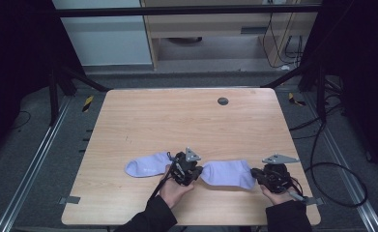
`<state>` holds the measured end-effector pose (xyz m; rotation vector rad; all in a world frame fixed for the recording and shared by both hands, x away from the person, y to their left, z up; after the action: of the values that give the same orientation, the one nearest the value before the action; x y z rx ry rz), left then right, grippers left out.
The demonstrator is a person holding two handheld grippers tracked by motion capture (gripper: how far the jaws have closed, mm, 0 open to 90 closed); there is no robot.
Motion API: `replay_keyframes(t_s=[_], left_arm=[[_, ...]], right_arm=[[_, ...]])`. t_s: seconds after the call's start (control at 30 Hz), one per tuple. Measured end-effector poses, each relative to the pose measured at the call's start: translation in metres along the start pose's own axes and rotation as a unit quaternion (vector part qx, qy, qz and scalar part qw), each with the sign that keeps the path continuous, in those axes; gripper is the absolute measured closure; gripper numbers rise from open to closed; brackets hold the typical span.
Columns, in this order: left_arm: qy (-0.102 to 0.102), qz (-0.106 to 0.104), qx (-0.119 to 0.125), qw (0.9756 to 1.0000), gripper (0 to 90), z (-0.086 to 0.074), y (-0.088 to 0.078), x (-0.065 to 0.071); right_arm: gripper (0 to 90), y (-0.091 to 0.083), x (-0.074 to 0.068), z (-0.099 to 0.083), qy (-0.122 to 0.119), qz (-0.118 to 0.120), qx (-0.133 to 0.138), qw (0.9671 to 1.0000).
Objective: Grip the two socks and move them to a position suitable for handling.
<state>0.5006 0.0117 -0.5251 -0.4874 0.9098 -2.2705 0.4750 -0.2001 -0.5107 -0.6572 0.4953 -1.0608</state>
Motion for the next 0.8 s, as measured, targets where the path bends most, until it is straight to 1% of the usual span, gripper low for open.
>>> replay_keyframes(t_s=[0.1, 0.17, 0.2, 0.3, 0.33, 0.4, 0.6, 0.8], left_arm=[[0.001, 0.001, 0.001, 1.0, 89.2, -0.004, -0.011, -0.003], [0.001, 0.002, 0.003, 1.0, 89.2, -0.006, -0.018, -0.005], [-0.001, 0.002, 0.003, 1.0, 89.2, -0.007, -0.021, -0.006], [0.003, 0.006, 0.0, 1.0, 89.1, -0.013, -0.032, -0.011], [0.003, 0.009, -0.001, 1.0, 89.2, -0.016, -0.036, -0.014], [-0.002, 0.009, 0.0, 1.0, 89.2, -0.021, -0.044, -0.017], [-0.01, 0.016, 0.001, 0.9998, 89.2, -0.039, -0.067, -0.028], [-0.021, 0.022, -0.004, 0.9995, 89.1, -0.062, -0.082, -0.039]], right_arm=[[85.9, -0.002, -0.008, 0.004, -0.001, 0.008, 0.002, 1.0], [85.9, -0.003, -0.015, 0.006, -0.005, 0.012, 0.003, 0.9999], [85.8, -0.003, -0.021, 0.008, -0.007, 0.018, 0.004, 0.9998], [85.9, -0.004, -0.033, 0.011, -0.014, 0.027, 0.005, 0.9995], [85.9, -0.004, -0.037, 0.012, -0.018, 0.03, 0.007, 0.9994], [85.8, -0.003, -0.047, 0.015, -0.024, 0.037, 0.008, 0.999], [85.8, 0.003, -0.074, 0.018, -0.043, 0.054, 0.004, 0.9976], [85.8, 0.013, -0.1, 0.017, -0.058, 0.071, -0.007, 0.9958]])
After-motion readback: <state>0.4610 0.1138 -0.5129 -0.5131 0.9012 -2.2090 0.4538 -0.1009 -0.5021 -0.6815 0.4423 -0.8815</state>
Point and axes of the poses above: each handheld gripper's, and its own axes: y roughly forward along the jaws, z roughly out of its top, x roughly to its right, the point moved 9 cm from there along y, roughly forward along the jaws, and after that the axes turned 2 degrees about -z, right-handed, at the moved point
